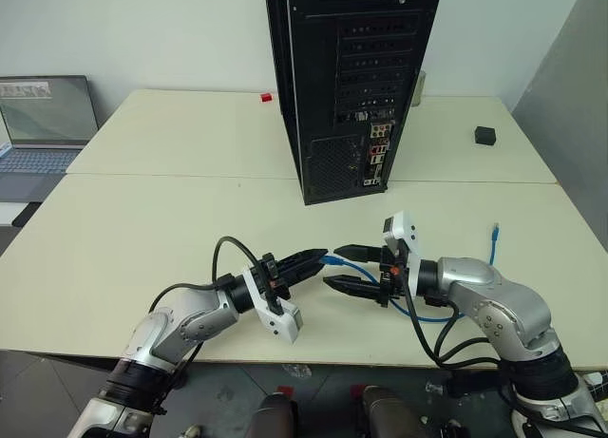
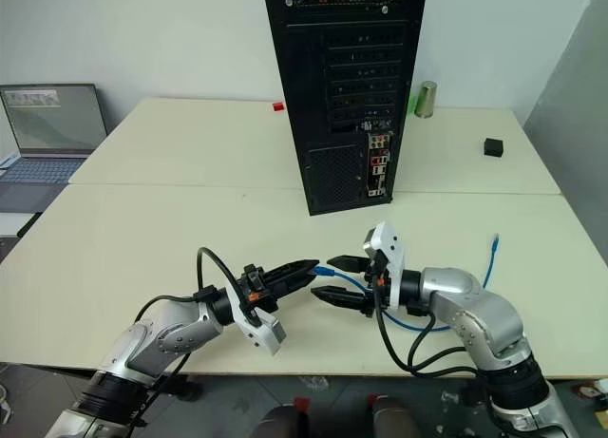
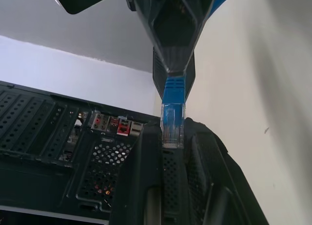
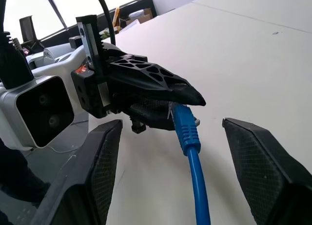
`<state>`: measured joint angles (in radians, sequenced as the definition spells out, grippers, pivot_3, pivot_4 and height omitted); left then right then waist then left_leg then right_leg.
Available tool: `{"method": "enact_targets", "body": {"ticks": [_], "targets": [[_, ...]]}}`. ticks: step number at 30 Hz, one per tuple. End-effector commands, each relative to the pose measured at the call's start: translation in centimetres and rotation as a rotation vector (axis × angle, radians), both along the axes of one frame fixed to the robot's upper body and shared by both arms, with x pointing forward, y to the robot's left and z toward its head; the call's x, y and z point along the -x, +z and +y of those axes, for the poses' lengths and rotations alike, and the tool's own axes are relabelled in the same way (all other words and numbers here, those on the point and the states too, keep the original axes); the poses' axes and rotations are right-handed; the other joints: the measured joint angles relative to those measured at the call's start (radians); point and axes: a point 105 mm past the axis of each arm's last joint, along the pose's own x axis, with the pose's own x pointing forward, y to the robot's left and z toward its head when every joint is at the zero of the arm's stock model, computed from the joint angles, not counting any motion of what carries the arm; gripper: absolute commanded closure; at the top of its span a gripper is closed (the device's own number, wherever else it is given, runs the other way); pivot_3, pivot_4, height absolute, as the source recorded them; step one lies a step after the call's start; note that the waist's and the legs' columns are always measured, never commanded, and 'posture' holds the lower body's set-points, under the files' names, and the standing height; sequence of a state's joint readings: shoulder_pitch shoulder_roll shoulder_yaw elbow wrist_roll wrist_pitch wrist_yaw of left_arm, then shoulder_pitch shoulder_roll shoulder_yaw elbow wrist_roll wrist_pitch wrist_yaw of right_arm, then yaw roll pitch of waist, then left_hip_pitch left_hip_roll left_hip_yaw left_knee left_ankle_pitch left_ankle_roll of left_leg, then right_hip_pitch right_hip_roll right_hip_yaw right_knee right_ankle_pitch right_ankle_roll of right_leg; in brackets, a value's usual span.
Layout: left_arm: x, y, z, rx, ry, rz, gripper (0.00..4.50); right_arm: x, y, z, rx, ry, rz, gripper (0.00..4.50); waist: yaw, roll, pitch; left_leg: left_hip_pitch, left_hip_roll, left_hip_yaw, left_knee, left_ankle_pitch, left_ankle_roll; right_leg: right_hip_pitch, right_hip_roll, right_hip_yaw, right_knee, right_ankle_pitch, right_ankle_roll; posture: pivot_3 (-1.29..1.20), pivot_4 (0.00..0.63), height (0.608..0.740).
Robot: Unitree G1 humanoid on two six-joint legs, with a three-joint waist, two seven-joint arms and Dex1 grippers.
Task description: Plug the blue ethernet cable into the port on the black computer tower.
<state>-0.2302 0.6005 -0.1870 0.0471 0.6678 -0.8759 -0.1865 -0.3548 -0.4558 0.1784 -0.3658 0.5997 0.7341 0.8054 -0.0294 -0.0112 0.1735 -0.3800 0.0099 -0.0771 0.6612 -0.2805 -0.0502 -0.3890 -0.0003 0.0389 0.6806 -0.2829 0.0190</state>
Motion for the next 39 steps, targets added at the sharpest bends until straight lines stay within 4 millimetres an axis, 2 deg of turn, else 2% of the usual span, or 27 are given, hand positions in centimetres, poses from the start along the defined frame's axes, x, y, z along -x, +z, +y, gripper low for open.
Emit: {"method": "enact_targets", "body": {"ticks": [1,3,4,8,9,12,20,25,27,35,39], "targets": [[-0.1,1.1,0.1,0.026,0.005,-0.041,4.2,-0.2,1.1,-0.1,-0.021,-0.002,-0.04,1.9,0.0,0.0,0.0,0.0,0.0,0.0,0.0,0.0,0.0,0.0,0.0,0.0,0.0,0.0,0.0,0.0,0.15,0.74],[-0.1,1.1,0.1,0.029,0.009,-0.045,4.2,-0.2,1.0,-0.3,-0.017,-0.006,-0.037,2.21,0.0,0.0,0.0,0.0,0.0,0.0,0.0,0.0,0.0,0.0,0.0,0.0,0.0,0.0,0.0,0.0,0.15,0.74],[-0.1,1.1,0.1,0.03,0.011,-0.046,4.2,-0.3,0.9,-0.3,-0.016,-0.009,-0.036,2.6,0.0,0.0,0.0,0.0,0.0,0.0,0.0,0.0,0.0,0.0,0.0,0.0,0.0,0.0,0.0,0.0,0.15,0.74],[-0.1,1.1,0.2,0.034,0.016,-0.055,4.2,-0.5,0.9,-0.4,-0.015,-0.014,-0.032,3.55,0.0,0.0,0.0,0.0,0.0,0.0,0.0,0.0,0.0,0.0,0.0,0.0,0.0,0.0,0.0,0.0,0.15,0.74],[-0.1,1.1,0.1,0.035,0.017,-0.056,4.2,-0.5,0.9,-0.5,-0.015,-0.015,-0.032,3.92,0.0,0.0,0.0,0.0,0.0,0.0,0.0,0.0,0.0,0.0,0.0,0.0,0.0,0.0,0.0,0.0,0.15,0.74],[-0.1,0.9,0.1,0.036,0.023,-0.055,4.2,-0.8,1.0,-0.5,-0.019,-0.025,-0.03,4.5,0.0,0.0,0.0,0.0,0.0,0.0,0.0,0.0,0.0,0.0,0.0,0.0,0.0,0.0,0.0,0.0,0.15,0.74],[0.3,0.6,0.0,0.024,0.009,-0.061,4.21,-0.9,1.2,-0.7,-0.021,-0.022,-0.019,4.5,0.0,0.0,0.0,0.0,0.0,0.0,0.0,0.0,0.0,0.0,0.0,0.0,0.0,0.0,0.0,0.0,0.15,0.74],[0.8,-0.2,-0.1,0.018,-0.022,0.016,4.21,-1.0,1.3,-1.0,-0.009,-0.017,-0.011,4.5,0.0,0.0,0.0,0.0,0.0,0.0,0.0,0.0,0.0,0.0,0.0,0.0,0.0,0.0,0.0,0.0,0.15,0.74],[0.7,0.1,0.0,0.06,-0.017,0.053,3.5,-1.1,1.3,-1.2,0.002,-0.017,-0.012,4.5,0.0,0.0,0.0,0.0,0.0,0.0,0.0,0.0,0.0,0.0,0.0,0.0,0.0,0.0,0.0,0.0,0.15,0.74],[1.2,0.1,0.2,0.117,-0.04,0.165,2.08,-1.3,1.5,-2.3,0.017,-0.051,-0.022,4.5,-0.001,0.0,0.0,0.0,0.0,0.0,0.0,0.0,0.0,0.0,0.0,0.0,0.0,0.0,0.0,0.0,0.15,0.74],[0.9,0.2,0.0,0.238,-0.014,0.375,1.29,-1.9,2.6,-3.9,0.012,-0.134,-0.072,4.5,0.0,0.0,0.0,0.0,0.0,0.0,0.0,0.0,0.0,0.0,0.0,0.0,0.0,0.0,0.0,0.0,0.15,0.74]]}}
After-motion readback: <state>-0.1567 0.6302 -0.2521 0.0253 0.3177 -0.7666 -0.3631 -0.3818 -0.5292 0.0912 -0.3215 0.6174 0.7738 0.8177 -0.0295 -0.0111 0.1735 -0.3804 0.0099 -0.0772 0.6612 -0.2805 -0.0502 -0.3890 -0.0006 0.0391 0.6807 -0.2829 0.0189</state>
